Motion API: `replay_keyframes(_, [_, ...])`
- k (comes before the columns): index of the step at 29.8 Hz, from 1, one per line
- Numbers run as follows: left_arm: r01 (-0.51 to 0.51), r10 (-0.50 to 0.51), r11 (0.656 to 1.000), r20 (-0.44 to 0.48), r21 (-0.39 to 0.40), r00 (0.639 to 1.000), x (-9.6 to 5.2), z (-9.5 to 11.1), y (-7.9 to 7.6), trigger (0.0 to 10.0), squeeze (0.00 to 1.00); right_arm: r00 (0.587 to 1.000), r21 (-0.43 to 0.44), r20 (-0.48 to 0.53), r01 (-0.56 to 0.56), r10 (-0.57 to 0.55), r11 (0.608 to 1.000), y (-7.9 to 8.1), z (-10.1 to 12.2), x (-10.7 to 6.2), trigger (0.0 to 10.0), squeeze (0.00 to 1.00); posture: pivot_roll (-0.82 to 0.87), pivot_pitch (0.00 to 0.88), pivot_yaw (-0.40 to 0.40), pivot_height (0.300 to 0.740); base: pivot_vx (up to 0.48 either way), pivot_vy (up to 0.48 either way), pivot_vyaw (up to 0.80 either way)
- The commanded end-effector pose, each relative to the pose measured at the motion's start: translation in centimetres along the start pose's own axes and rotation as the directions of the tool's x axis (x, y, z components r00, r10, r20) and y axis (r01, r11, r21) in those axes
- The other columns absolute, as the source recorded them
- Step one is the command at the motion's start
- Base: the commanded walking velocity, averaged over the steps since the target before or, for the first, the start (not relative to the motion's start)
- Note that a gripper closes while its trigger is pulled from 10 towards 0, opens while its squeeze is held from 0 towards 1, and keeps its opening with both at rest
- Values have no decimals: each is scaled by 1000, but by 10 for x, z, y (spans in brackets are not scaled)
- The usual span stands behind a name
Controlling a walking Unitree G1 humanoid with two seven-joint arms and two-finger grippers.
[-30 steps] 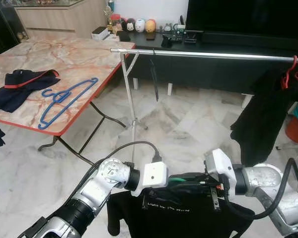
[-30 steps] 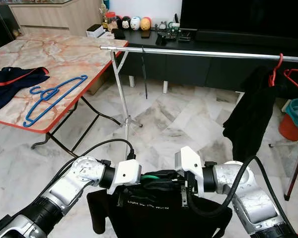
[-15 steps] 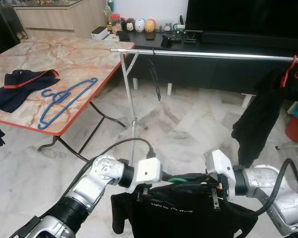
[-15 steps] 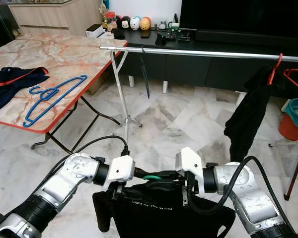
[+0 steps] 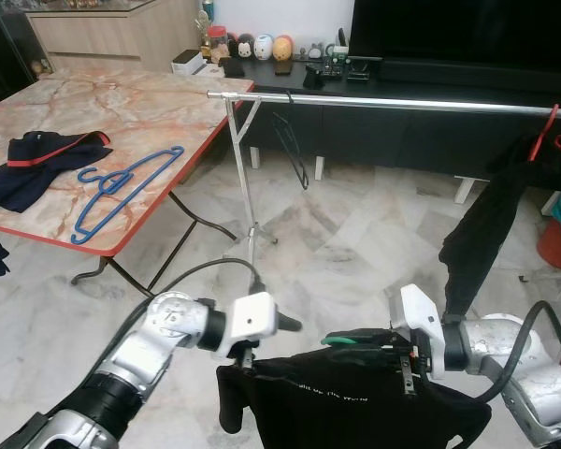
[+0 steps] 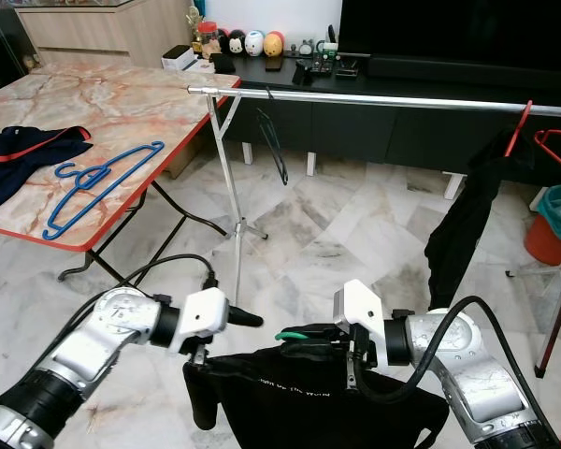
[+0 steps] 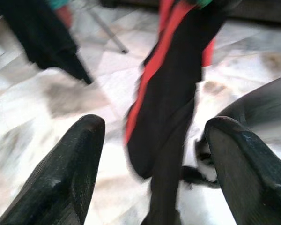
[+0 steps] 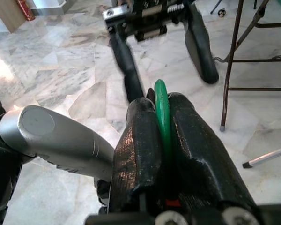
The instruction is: Hang hanger
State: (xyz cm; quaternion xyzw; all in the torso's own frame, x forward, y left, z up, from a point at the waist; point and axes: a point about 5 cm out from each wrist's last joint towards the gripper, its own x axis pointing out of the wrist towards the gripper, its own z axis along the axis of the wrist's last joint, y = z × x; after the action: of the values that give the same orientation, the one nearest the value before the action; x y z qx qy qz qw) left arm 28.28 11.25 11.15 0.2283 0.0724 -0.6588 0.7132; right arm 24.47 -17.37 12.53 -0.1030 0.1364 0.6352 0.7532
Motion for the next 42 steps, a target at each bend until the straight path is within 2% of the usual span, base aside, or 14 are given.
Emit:
replay_keyframes(1, [-57, 56, 998, -30, -10, 998, -10, -9, 2, 10000, 1000, 1000, -35, 13, 16, -15, 999, -2, 5, -4, 0, 0, 29, 25, 41, 740, 0, 0, 0])
replay_keyframes(2, [-74, 73, 997, -38, -9, 997, -12, -12, 3, 10000, 1000, 1000, -35, 13, 16, -16, 999, -2, 5, -4, 0, 0, 30, 25, 42, 740, 0, 0, 0])
replay_keyframes(3, [-140, 139, 990, -55, -25, 989, -18, -19, 6, 10000, 0, 1000, -35, 11, 17, -17, 999, -2, 5, -4, 0, 0, 30, 25, 42, 740, 0, 0, 0])
replay_keyframes(5, [-171, 168, 985, -62, -32, 984, -21, -23, 7, 10000, 0, 1000, -36, 10, 17, -17, 999, -2, 5, -5, 0, 0, 30, 25, 42, 740, 0, 0, 0])
replay_keyframes(7, [-224, 218, 972, -78, -72, 973, -25, -35, 5, 10000, 0, 1000, -41, 8, 16, -15, 999, -2, 6, -6, 0, 0, 30, 23, 46, 740, 0, 0, 0])
replay_keyframes(10, [-223, 214, 968, -94, -111, 972, -26, -44, -2, 10000, 0, 1000, -47, 4, 21, -21, 999, -2, 7, -8, 0, 0, 28, 19, 46, 740, 0, 0, 0])
replay_keyframes(15, [-246, 230, 959, -118, -141, 966, -26, -53, -4, 10000, 0, 999, -64, -10, 53, -54, 997, -6, 10, -16, 0, 0, 28, 15, 51, 740, 0, 0, 0])
replay_keyframes(21, [-278, 261, 947, -116, -163, 958, -21, -58, -3, 10000, 0, 997, -67, -13, 71, -72, 995, -7, 9, -21, 0, 0, 21, 5, 53, 740, 0, 0, 0])
replay_keyframes(27, [-284, 265, 936, -113, -210, 957, -15, -64, -7, 10000, 0, 997, -56, 1, 73, -73, 996, -3, 8, -18, 0, 0, 25, 4, 54, 740, 0, 0, 0])
replay_keyframes(37, [-332, 303, 900, -142, -282, 942, -10, -78, -10, 10000, 0, 997, -63, 30, 68, -66, 996, -1, 14, -18, 0, 0, 22, 25, 60, 740, 0, 0, 0])
replay_keyframes(42, [-343, 306, 894, -166, -288, 937, -11, -83, -11, 10000, 0, 997, -69, 32, 68, -66, 995, -1, 17, -20, 0, 0, 19, 28, 62, 740, 0, 0, 0])
